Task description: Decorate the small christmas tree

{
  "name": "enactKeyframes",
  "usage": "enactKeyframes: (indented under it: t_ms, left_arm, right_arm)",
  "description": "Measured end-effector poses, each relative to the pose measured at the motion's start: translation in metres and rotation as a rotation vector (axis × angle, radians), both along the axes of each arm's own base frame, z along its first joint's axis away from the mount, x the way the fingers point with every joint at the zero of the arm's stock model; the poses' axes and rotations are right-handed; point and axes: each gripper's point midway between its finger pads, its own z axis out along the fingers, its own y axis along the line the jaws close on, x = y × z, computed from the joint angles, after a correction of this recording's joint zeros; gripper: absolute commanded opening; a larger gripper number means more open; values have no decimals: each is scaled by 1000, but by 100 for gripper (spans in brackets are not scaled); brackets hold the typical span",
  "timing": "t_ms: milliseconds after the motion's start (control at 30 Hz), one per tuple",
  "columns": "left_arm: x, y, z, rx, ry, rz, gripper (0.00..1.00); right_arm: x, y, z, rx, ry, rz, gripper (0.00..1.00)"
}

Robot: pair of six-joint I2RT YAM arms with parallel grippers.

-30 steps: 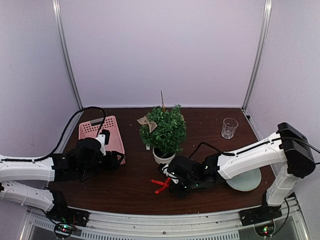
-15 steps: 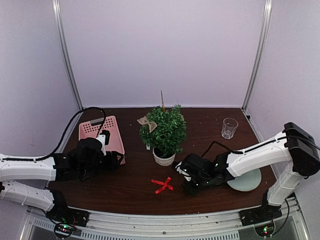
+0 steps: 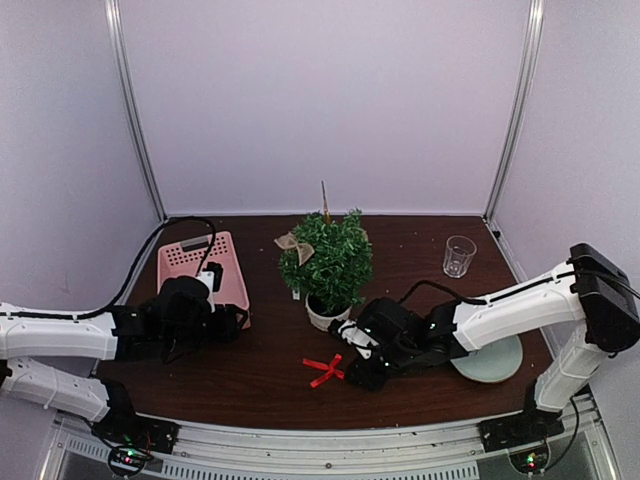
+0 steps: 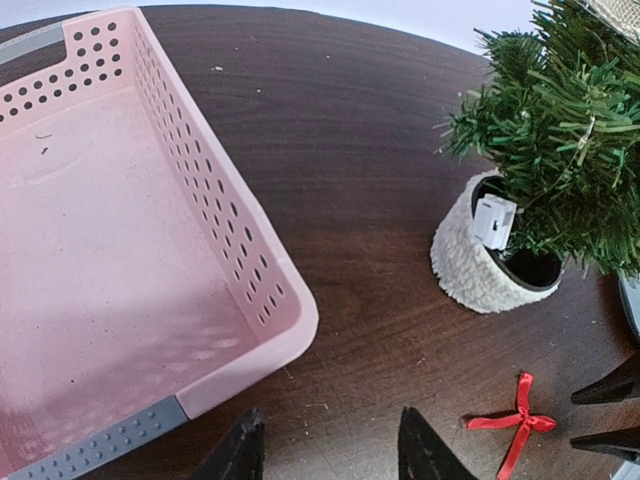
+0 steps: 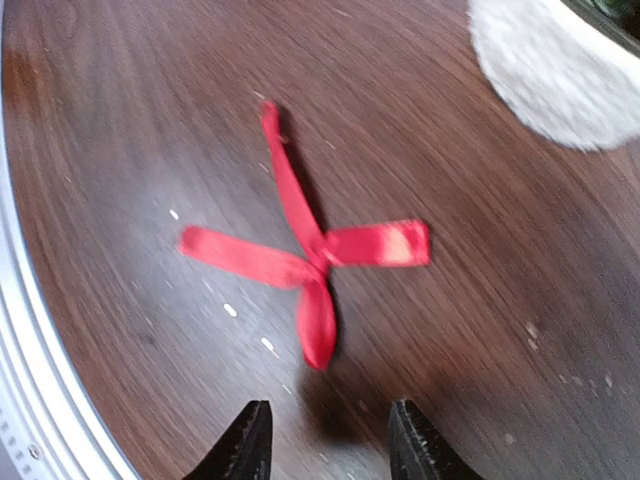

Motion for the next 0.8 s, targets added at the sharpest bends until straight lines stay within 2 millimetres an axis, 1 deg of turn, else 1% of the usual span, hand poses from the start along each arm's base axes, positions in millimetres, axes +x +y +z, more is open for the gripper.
enactKeyframes:
  t_ms: [67, 133, 200, 300, 333, 467, 533, 667, 733, 800]
  left_arm:
    - [0, -1, 1, -3, -2, 0, 45]
    - [1, -1, 3, -6, -5, 0, 45]
    - [2, -2, 5, -9, -7, 0, 45]
    - [3, -1, 6, -8, -10, 3, 45]
    - [3, 0, 6, -7, -11, 4, 45]
    - [6, 3, 7, -6, -16, 15, 45]
    - [8, 5, 7, -5, -16, 21, 45]
    - [9, 7, 8, 2, -19, 23, 45]
    - [10, 7, 8, 4, -21, 20, 45]
    - [10, 7, 9, 6, -24, 17, 45]
  right_arm:
    - [1, 11, -1, 14, 5, 5, 41]
    - [2, 20, -5, 19, 12, 12, 37]
    - [4, 25, -10, 15, 17, 13, 28]
    - [4, 26, -19, -4, 25, 14, 5]
    - [5, 26, -19, -5, 22, 13, 0]
    - [4, 21, -21, -30, 17, 27, 0]
    - [2, 13, -21, -62, 10, 36, 0]
    - [-3, -19, -18, -138, 4, 59, 0]
    - [-3, -40, -11, -142, 13, 46, 0]
    - [6, -57, 0, -126, 7, 11, 0]
